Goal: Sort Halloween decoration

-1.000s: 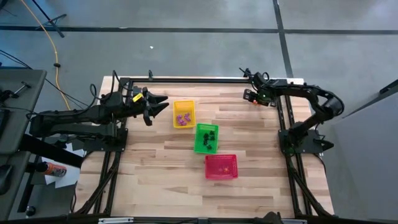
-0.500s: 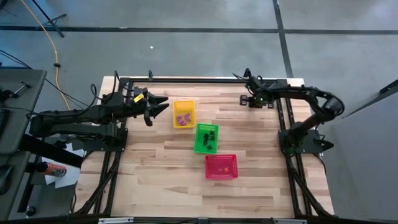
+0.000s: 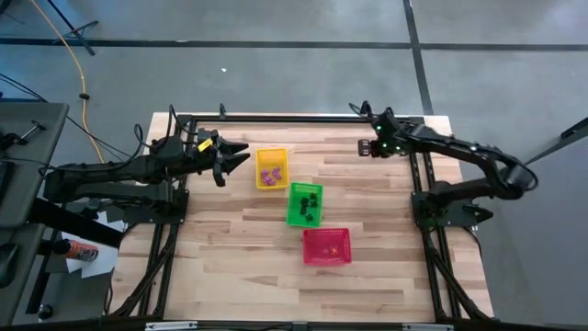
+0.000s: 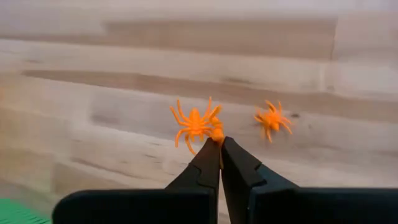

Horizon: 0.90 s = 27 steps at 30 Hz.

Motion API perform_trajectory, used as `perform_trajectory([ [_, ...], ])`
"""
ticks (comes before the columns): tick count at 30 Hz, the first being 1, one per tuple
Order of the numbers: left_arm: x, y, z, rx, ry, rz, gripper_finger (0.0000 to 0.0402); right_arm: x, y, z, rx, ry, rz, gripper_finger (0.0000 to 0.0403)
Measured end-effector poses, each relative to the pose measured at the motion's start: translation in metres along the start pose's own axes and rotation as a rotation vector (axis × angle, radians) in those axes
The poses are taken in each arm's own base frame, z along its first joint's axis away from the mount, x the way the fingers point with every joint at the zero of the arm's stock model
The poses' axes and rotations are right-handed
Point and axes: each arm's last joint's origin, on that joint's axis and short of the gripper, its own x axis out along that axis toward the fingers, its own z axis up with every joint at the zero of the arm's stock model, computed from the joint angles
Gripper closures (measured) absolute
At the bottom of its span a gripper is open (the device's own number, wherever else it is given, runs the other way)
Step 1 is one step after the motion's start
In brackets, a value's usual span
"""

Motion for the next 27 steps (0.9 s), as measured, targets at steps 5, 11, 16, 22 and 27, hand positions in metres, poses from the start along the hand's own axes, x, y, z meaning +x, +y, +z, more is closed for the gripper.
perform_trajectory([
  [5,0.0,0.0,0.0,0.0,0.0,0.0,0.0227,-0.033,0.003,0.001,-0.102,-0.108,0.166,0.0402],
  [11,0.0,0.0,0.0,0.0,0.0,0.0,0.0227,-0.056,-0.001,-0.004,-0.214,-0.193,0.198,0.0402],
  [16,0.0,0.0,0.0,-0.001,-0.001,0.0,0.0227,-0.038,-0.016,-0.019,-0.159,-0.07,0.04,0.0402],
  [22,0.0,0.0,0.0,-0.001,-0.001,0.0,0.0227,0.001,-0.04,-0.043,-0.019,0.045,-0.018,0.0403],
  [27,0.0,0.0,0.0,-0.002,-0.001,0.0,0.0227,0.013,-0.055,-0.049,0.159,0.047,-0.048,0.0402],
])
